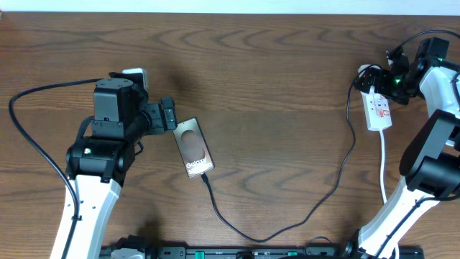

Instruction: Plug charger to phone and switch on socket

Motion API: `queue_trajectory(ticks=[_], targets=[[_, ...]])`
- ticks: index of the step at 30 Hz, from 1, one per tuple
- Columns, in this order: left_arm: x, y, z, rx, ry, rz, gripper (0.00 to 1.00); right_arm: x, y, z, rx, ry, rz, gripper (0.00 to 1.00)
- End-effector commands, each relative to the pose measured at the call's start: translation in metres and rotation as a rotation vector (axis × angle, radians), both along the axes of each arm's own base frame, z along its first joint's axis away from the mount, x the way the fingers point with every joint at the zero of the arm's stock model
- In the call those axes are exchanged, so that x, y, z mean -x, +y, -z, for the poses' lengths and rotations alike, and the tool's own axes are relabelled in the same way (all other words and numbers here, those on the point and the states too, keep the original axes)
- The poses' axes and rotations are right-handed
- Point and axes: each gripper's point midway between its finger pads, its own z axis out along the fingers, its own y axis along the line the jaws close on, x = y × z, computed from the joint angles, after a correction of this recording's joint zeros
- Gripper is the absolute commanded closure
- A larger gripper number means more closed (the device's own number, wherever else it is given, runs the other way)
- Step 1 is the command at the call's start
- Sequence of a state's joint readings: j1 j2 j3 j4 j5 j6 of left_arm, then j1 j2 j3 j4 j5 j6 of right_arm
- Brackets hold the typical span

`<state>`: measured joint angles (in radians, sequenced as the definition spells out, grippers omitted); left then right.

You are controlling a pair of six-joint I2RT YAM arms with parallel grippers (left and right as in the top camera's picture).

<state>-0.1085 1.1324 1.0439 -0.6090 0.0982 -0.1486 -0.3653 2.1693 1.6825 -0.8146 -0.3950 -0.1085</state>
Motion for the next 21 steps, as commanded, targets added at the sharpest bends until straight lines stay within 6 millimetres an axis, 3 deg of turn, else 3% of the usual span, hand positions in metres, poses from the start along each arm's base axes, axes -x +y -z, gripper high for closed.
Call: queue_trajectory(ticks=[1,21], targets=[[-0.002,0.001,-0.007,-0.017,-0.020,0.007,0.03,-0.003,0.022,0.013,-0.075,0.021,-0.024,0.01],[-0.002,0.001,-0.007,-0.017,-0.020,0.007,0.03,0.002,0.064,0.021,-0.124,0.058,-0.080,0.01]])
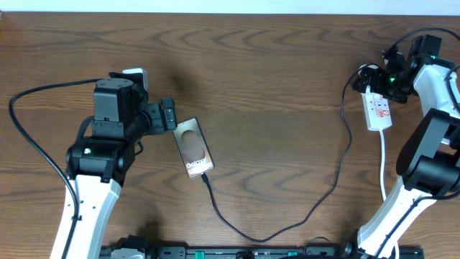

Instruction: Plug charger to phone and switch on socket

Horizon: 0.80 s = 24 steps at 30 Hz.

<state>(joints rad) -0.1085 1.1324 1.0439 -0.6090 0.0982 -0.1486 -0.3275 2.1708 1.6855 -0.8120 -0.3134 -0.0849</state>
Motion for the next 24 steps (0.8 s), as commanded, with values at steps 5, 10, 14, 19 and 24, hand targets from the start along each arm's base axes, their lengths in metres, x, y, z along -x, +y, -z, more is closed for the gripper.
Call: queue_trajectory(ticks=[5,10,14,19,24], targets=[[-0.002,0.001,-0.007,-0.017,-0.020,0.007,0.04,0.007,0.072,0.024,-0.263,0.013,-0.093,0.01],[-0.002,0.001,-0.008,-0.017,-0.020,0.007,0.04,0.012,0.075,0.032,-0.282,0.025,-0.087,0.01],[-0.002,0.001,-0.007,-0.017,-0.020,0.007,0.04,0.012,0.067,0.032,-0.264,0.033,-0.059,0.01],[-0.002,0.001,-0.007,-0.017,-0.020,0.007,0.04,0.015,0.039,0.026,-0.210,0.043,0.006,0.01],[-0.002,0.001,-0.007,-0.017,-0.020,0.007,0.04,0.020,-0.006,-0.003,-0.086,0.038,0.088,0.01]])
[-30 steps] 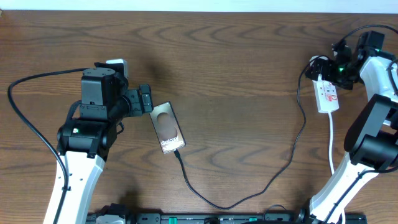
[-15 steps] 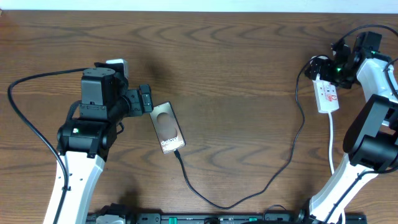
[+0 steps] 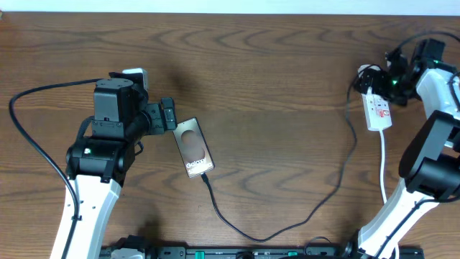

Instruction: Plug charger to phone and switch on socket

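The phone (image 3: 194,147) lies flat on the table at centre left, with the black charger cable (image 3: 316,208) plugged into its near end. The cable loops along the front of the table and rises to the white socket strip (image 3: 379,111) at the far right. My left gripper (image 3: 169,115) rests just beside the phone's far left corner, holding nothing, and its fingers look apart. My right gripper (image 3: 374,78) sits over the far end of the strip by the charger plug (image 3: 365,72). The arm hides whether its fingers are together.
The strip's white lead (image 3: 383,165) runs toward the front edge beside the right arm's base. A black cable (image 3: 29,137) from the left arm curves over the left side of the table. Bare wood lies between the phone and the strip.
My right gripper has shifted slightly right and back over the far end of the strip, and the cable near it has swung a little. The left arm and the phone have not moved.
The cable was in the phone at every moment, with my left gripper still beside it. My right gripper stayed at the strip's far end, first over it, then a little to the left, and now back again.
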Motion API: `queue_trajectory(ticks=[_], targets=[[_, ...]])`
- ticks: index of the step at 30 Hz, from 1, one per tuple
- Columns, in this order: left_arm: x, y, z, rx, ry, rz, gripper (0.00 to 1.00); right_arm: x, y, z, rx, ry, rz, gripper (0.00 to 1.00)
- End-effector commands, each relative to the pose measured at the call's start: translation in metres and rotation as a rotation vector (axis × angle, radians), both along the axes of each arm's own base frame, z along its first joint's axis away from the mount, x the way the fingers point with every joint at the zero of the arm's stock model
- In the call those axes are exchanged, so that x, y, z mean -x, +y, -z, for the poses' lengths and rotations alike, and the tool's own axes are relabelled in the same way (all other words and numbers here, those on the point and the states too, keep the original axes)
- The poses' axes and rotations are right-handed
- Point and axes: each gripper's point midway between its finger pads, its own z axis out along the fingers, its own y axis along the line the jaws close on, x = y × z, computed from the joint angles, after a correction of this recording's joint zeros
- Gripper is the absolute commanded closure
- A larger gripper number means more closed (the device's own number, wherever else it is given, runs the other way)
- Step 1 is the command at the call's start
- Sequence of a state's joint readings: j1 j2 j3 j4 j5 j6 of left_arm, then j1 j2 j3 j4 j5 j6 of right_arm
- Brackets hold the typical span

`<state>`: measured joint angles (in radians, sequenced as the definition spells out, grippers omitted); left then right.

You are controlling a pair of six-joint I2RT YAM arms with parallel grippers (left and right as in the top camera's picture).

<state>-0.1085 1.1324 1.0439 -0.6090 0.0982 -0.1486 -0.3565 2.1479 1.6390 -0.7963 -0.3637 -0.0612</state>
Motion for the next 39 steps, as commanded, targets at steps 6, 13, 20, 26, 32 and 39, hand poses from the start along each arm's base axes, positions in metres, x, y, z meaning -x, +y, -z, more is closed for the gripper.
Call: queue_trajectory(ticks=[6,13,20,26,32,39], targets=[[-0.002,0.001,-0.007,-0.017,-0.020,0.007,0.04,0.026,-0.056,-0.070,0.132,-0.011,0.158,0.01],[-0.002,0.001,-0.008,-0.017,-0.020,0.007,0.03,0.049,-0.070,-0.170,0.254,-0.190,0.215,0.01],[-0.002,0.001,-0.007,-0.017,-0.020,0.007,0.04,0.086,-0.040,-0.284,0.316,-0.450,0.242,0.01],[-0.002,0.001,-0.007,-0.017,-0.020,0.007,0.04,0.115,-0.027,-0.332,0.364,-0.573,0.252,0.01],[-0.002,0.001,-0.008,-0.017,-0.020,0.007,0.04,0.125,-0.023,-0.330,0.355,-0.549,0.251,0.01],[-0.002,0.001,-0.007,-0.017,-0.020,0.007,0.04,0.127,-0.021,-0.325,0.348,-0.527,0.250,0.01]])
